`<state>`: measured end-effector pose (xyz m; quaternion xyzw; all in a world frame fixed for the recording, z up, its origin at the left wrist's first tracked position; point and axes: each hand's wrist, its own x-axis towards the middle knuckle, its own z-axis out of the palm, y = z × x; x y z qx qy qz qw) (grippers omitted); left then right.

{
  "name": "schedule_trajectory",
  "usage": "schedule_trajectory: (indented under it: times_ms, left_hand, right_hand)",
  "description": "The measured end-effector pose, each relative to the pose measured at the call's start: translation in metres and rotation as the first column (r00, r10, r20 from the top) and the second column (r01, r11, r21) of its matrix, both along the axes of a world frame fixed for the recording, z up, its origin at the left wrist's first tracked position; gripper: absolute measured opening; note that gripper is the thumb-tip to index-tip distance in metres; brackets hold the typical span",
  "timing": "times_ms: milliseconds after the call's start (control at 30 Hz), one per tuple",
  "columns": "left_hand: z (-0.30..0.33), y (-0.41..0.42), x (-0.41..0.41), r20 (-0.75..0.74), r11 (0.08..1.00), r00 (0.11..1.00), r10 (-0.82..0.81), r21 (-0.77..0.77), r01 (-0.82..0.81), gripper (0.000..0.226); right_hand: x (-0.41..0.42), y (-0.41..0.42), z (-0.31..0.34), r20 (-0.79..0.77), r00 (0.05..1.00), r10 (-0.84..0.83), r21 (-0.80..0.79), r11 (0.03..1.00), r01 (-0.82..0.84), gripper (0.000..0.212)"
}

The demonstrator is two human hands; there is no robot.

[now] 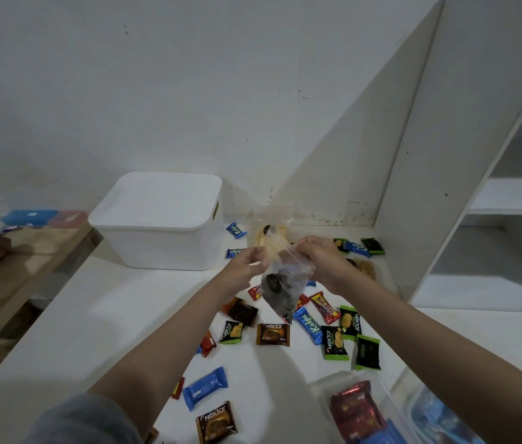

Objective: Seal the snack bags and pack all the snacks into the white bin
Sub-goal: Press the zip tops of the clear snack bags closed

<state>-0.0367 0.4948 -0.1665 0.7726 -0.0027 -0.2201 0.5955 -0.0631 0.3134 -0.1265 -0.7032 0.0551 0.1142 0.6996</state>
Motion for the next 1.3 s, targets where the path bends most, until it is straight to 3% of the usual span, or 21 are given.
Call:
schedule_trajectory:
  times_ms: [133, 267, 300, 367, 467, 567, 767, 867, 1000, 1167, 1300]
  left_hand:
    - [-0.017, 0.007, -0.007, 0.017, 0.991, 0.992, -0.126, 0.053, 0.125, 0.03]
    - [-0.042, 0.009, -0.011, 0.009, 0.989, 0.999, -0.042, 0.14, 0.041, 0.011]
    - [-0.051, 0.009, -0.013, -0.004, 0.987, 1.0, 0.001, 0.164, 0.0, 0.016]
    - [-0.07, 0.008, -0.019, -0.026, 0.978, 0.995, 0.097, 0.188, -0.091, 0.031]
    - [-0.091, 0.004, -0.035, -0.035, 0.969, 0.99, 0.137, 0.211, -0.127, 0.025]
    - [-0.109, 0.0, -0.053, -0.12, 0.957, 0.983, 0.137, 0.274, -0.1, 0.023]
    - [-0.126, 0.006, -0.07, -0.072, 0.842, 0.997, 0.035, 0.539, 0.01, 0.04]
    - [-0.128, 0.008, -0.065, -0.036, 0.823, 0.999, 0.035, 0.568, -0.008, 0.062]
    - [-0.128, 0.006, -0.043, 0.026, 0.843, 0.996, 0.08, 0.532, -0.082, 0.048]
    - [-0.119, -0.002, 0.009, 0.088, 0.869, 0.976, 0.2, 0.444, -0.218, 0.035]
    - [-0.115, -0.014, 0.063, 0.113, 0.857, 0.973, 0.201, 0.461, -0.23, 0.043]
  right_hand:
    - [0.002, -0.005, -0.003, -0.101, 0.987, 0.124, 0.128, 0.986, -0.111, 0.021]
    - [0.001, -0.011, -0.029, -0.231, 0.972, 0.029, 0.289, 0.957, 0.04, 0.041]
    - [-0.001, -0.012, -0.04, -0.241, 0.97, 0.011, 0.282, 0.958, 0.059, 0.051]
    - [-0.012, -0.009, -0.06, -0.284, 0.959, -0.007, 0.213, 0.974, 0.07, 0.066]
    - [-0.029, 0.005, -0.095, -0.34, 0.935, -0.1, -0.021, 0.995, 0.098, 0.051]
    - [-0.044, 0.015, -0.126, -0.334, 0.92, -0.206, -0.188, 0.971, 0.149, 0.036]
    - [-0.061, 0.024, -0.154, -0.209, 0.949, -0.238, -0.423, 0.897, 0.131, 0.049]
    - [-0.055, 0.024, -0.157, -0.174, 0.954, -0.243, -0.483, 0.866, 0.132, 0.062]
    - [-0.031, 0.022, -0.154, -0.099, 0.951, -0.294, -0.533, 0.823, 0.199, 0.077]
    - [0.019, 0.018, -0.14, -0.035, 0.948, -0.316, -0.528, 0.811, 0.251, 0.055]
    - [0.074, 0.019, -0.134, -0.03, 0.956, -0.293, -0.487, 0.839, 0.242, 0.044]
